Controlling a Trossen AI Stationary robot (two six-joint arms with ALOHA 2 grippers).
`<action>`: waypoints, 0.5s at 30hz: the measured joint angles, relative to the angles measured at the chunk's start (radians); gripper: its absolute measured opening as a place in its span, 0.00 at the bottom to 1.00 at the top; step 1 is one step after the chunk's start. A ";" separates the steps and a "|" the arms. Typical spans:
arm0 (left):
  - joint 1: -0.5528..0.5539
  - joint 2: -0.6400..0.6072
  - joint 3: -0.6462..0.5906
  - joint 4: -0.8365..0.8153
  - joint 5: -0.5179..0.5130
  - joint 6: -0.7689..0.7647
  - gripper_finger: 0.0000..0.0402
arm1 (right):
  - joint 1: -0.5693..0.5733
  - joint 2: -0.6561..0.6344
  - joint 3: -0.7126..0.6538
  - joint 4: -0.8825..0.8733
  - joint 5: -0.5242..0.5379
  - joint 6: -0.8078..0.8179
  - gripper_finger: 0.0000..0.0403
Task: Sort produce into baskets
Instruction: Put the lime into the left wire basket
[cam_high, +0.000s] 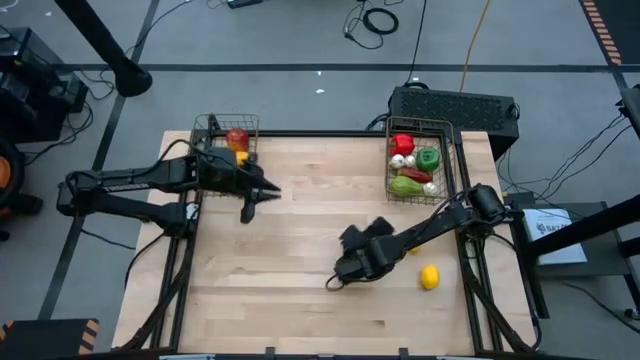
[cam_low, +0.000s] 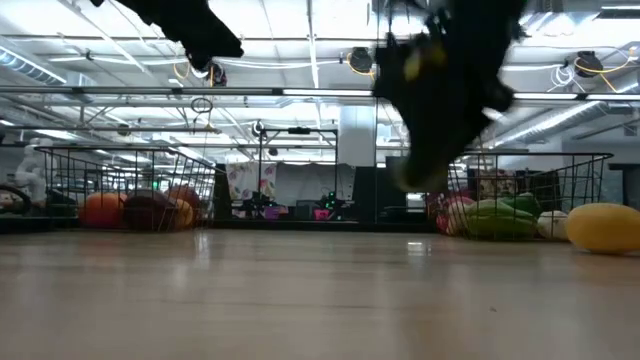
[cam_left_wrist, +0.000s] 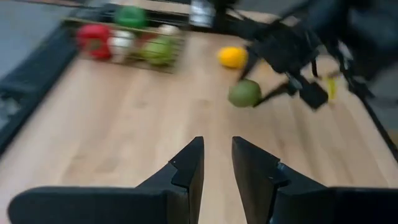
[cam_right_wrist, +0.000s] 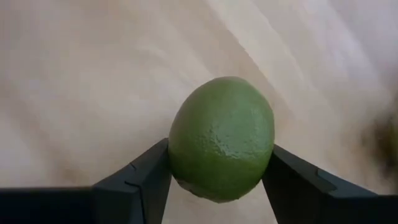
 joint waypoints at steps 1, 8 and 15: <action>-0.024 0.011 0.000 0.003 0.012 0.013 0.22 | 0.003 0.000 0.032 0.006 0.000 -0.099 0.53; -0.180 0.096 0.000 0.118 -0.002 0.137 0.22 | 0.014 0.000 0.174 0.108 -0.001 -0.764 0.53; -0.283 0.109 -0.001 0.125 -0.003 0.188 0.29 | -0.049 -0.008 0.265 0.014 0.061 -0.956 0.53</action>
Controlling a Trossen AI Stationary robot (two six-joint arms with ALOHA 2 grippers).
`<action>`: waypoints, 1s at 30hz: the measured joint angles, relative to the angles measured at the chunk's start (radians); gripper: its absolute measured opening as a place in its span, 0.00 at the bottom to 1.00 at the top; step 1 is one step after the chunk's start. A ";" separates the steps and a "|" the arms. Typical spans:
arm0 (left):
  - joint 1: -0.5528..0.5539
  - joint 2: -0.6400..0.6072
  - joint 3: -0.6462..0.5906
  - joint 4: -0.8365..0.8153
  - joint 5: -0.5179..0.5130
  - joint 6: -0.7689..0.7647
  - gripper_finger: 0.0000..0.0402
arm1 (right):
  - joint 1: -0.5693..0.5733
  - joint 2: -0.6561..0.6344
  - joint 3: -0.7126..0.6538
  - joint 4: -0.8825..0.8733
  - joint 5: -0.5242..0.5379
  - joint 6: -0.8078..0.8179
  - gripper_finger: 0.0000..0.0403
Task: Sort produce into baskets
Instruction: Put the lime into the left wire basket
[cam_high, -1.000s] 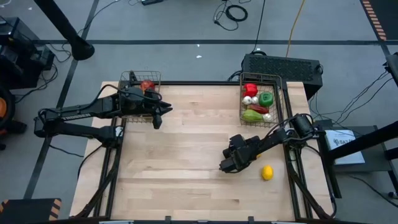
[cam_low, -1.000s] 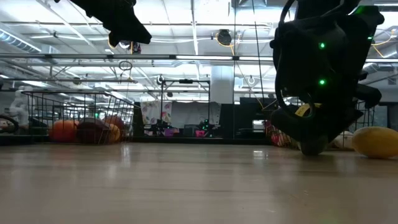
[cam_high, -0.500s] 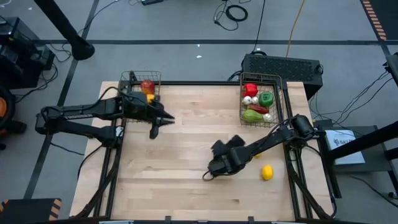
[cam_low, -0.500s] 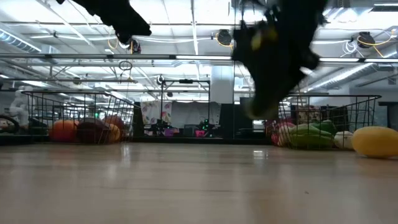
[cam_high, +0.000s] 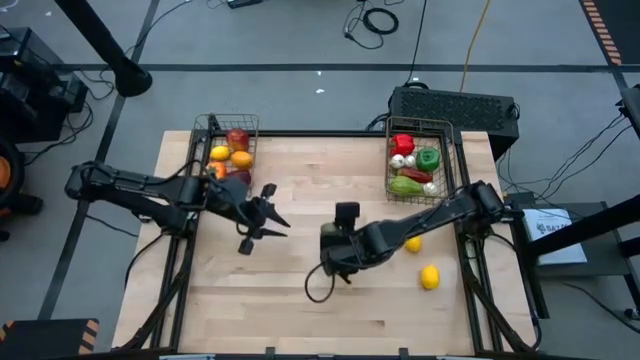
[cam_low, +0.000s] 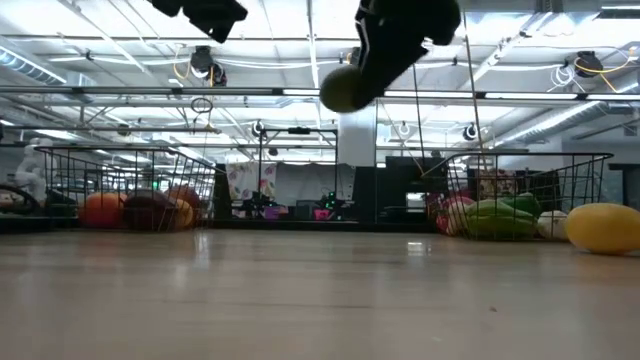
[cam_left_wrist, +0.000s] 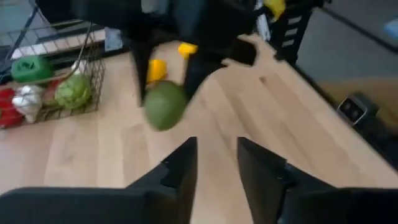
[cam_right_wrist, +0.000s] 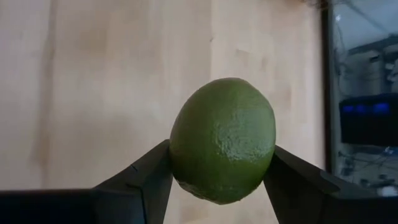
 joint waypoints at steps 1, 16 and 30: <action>-0.011 0.000 0.000 0.005 -0.002 -0.015 0.33 | -0.010 -0.006 0.005 -0.001 0.006 -0.025 0.53; -0.055 0.143 0.000 0.059 -0.310 -0.024 0.85 | -0.143 -0.053 0.007 0.271 -0.168 -0.242 0.53; -0.056 0.200 0.000 0.165 -0.409 -0.020 0.87 | -0.140 -0.052 0.007 0.310 -0.206 -0.266 0.53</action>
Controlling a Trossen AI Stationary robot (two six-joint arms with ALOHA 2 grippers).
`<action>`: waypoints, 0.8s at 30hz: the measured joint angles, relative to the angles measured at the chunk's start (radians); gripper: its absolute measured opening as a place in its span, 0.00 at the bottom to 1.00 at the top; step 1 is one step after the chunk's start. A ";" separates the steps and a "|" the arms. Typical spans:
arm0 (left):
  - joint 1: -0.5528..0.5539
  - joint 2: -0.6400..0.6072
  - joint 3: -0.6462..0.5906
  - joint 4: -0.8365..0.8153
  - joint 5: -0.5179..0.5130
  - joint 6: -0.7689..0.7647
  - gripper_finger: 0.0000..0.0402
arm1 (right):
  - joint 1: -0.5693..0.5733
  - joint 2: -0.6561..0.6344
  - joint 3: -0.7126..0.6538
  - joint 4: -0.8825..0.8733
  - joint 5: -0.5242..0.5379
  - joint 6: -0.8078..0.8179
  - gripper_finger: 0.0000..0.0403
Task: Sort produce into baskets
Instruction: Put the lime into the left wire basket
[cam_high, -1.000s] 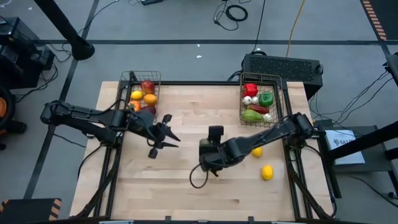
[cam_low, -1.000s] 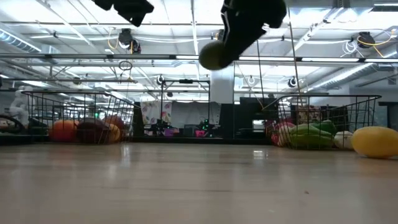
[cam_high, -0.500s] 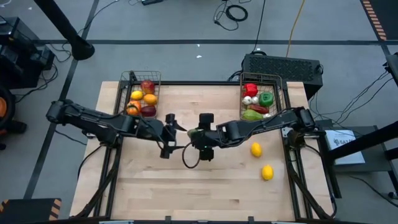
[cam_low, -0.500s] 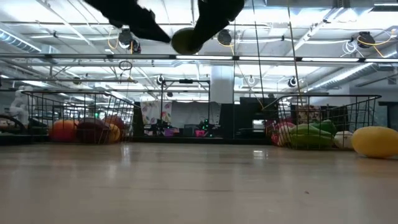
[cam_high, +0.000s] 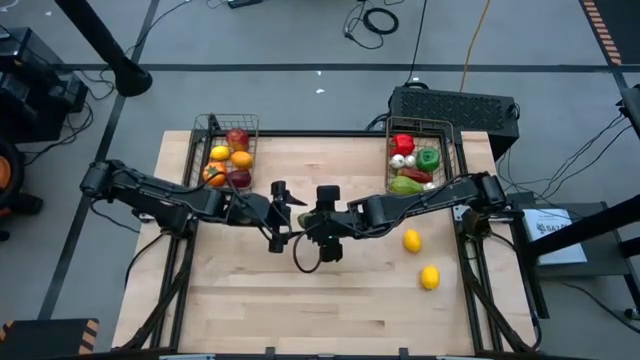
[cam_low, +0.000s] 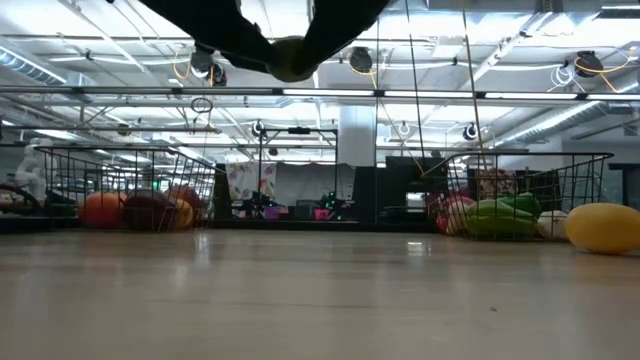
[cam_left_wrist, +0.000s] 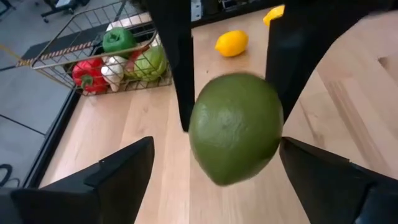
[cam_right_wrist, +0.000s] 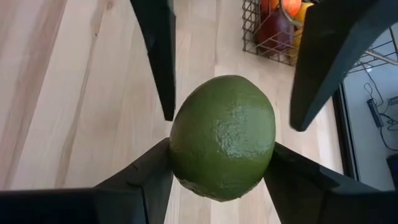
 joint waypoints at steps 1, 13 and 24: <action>0.000 0.000 0.000 -0.004 0.000 0.001 0.86 | 0.000 0.000 0.000 0.002 0.000 0.000 0.53; 0.000 0.007 0.000 0.009 0.016 0.006 0.67 | -0.001 0.000 0.000 0.011 0.002 0.003 0.53; 0.000 0.007 0.000 0.007 0.017 0.034 0.54 | -0.001 0.000 0.000 0.013 0.002 0.003 0.53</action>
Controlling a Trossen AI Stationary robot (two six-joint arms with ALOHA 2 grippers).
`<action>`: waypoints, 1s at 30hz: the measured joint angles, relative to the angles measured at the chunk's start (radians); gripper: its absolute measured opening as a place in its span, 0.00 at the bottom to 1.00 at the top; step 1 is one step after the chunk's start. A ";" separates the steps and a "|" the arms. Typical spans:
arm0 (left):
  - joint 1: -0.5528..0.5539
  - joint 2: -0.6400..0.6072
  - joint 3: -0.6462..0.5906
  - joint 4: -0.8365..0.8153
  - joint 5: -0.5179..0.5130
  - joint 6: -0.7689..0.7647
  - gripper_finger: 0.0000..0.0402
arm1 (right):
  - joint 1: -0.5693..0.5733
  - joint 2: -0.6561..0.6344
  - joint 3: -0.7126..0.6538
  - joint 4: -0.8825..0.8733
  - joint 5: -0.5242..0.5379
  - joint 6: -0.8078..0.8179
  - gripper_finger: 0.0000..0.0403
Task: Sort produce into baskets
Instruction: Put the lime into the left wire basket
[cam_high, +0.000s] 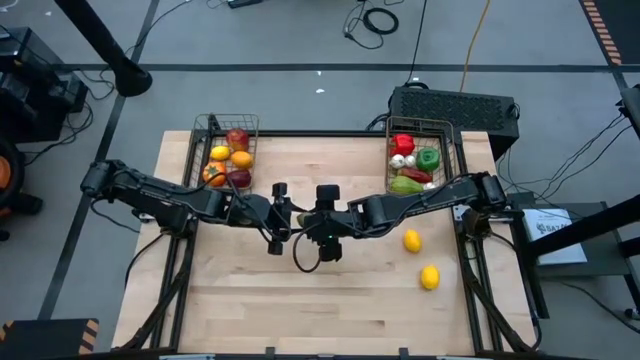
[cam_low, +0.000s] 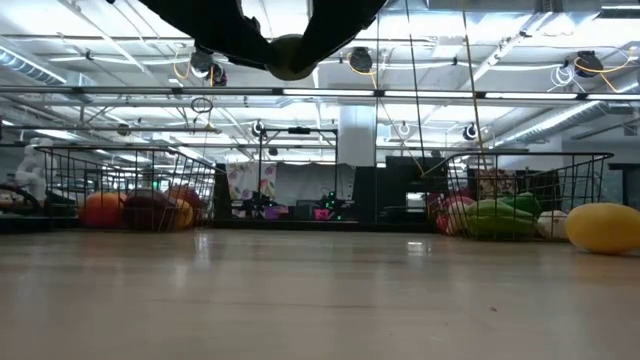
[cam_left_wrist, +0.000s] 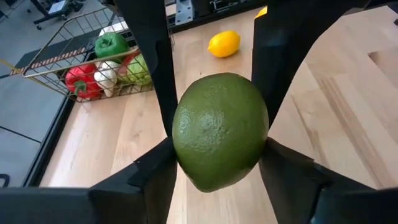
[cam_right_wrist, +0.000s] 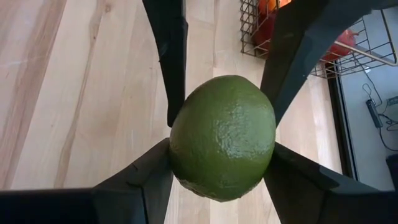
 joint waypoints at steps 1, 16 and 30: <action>0.000 0.000 0.000 0.000 0.000 0.000 0.53 | 0.000 0.000 0.000 0.000 0.000 0.000 0.53; 0.001 0.000 0.000 0.004 -0.009 0.019 0.52 | 0.001 0.000 0.000 -0.018 0.077 0.104 0.70; 0.015 -0.036 0.000 -0.074 -0.035 0.033 0.52 | 0.016 -0.003 0.000 -0.054 0.142 0.141 0.99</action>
